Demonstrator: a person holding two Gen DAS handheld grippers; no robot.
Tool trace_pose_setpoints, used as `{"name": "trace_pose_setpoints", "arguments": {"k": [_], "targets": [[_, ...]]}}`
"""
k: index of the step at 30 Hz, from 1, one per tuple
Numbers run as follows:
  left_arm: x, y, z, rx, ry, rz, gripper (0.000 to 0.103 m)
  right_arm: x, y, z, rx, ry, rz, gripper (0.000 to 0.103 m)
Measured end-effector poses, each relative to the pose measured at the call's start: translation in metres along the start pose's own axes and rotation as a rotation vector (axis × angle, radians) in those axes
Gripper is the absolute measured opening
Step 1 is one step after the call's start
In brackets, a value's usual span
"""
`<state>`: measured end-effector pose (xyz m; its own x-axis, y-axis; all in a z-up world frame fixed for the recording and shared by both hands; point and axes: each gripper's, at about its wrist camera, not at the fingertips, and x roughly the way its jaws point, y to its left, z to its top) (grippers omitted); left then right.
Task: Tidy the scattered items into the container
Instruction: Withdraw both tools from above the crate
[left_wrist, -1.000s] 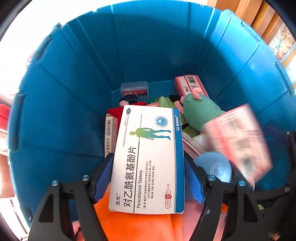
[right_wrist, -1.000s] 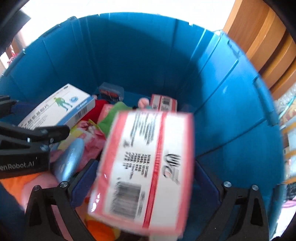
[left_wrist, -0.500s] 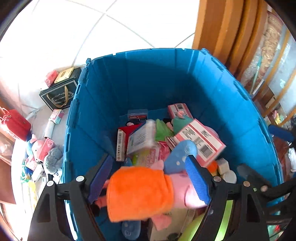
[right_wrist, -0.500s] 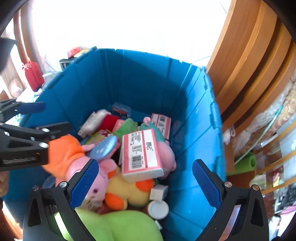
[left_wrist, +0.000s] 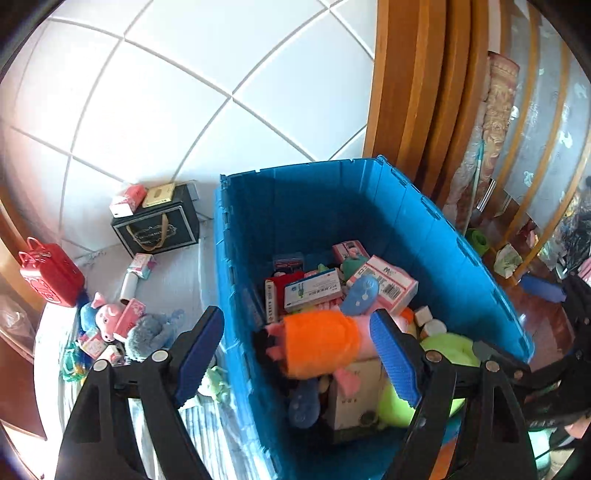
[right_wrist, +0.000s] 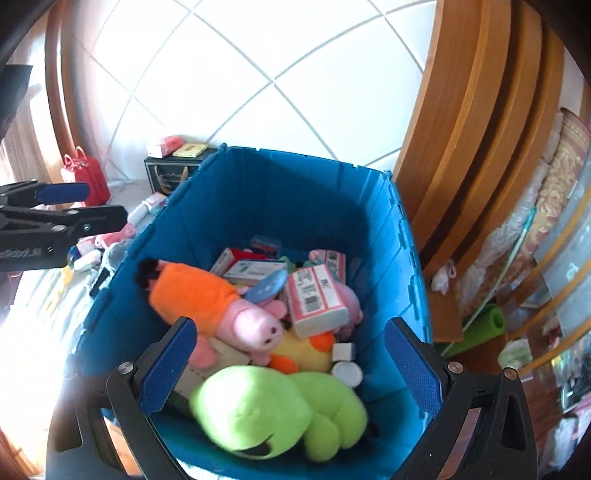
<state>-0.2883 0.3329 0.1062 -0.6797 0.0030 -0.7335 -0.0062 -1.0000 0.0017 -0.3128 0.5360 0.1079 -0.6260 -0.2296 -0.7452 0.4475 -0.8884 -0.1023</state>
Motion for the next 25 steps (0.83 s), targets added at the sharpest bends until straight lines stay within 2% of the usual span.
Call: {"name": "trace_pose_setpoints", "arguments": {"k": [7,11,18,21,25], "targets": [[-0.057,0.034,-0.074,-0.006,-0.139,0.011,0.081,-0.045,0.055,-0.036,0.062,-0.104,0.011,0.103],[-0.074,0.052,-0.107,-0.012,-0.14,0.007,0.081,-0.055,0.091,-0.054,0.079,-0.139,0.012,0.103],[-0.096,0.067,-0.139,-0.04,-0.146,-0.046,0.081,-0.072,0.123,-0.073,0.13,-0.166,0.005,0.103],[-0.101,0.066,-0.146,-0.042,-0.159,-0.018,0.081,-0.08,0.129,-0.079,0.139,-0.171,-0.008,0.103],[-0.106,0.066,-0.151,-0.05,-0.166,-0.019,0.081,-0.086,0.134,-0.085,0.134,-0.173,-0.013,0.103]]}}
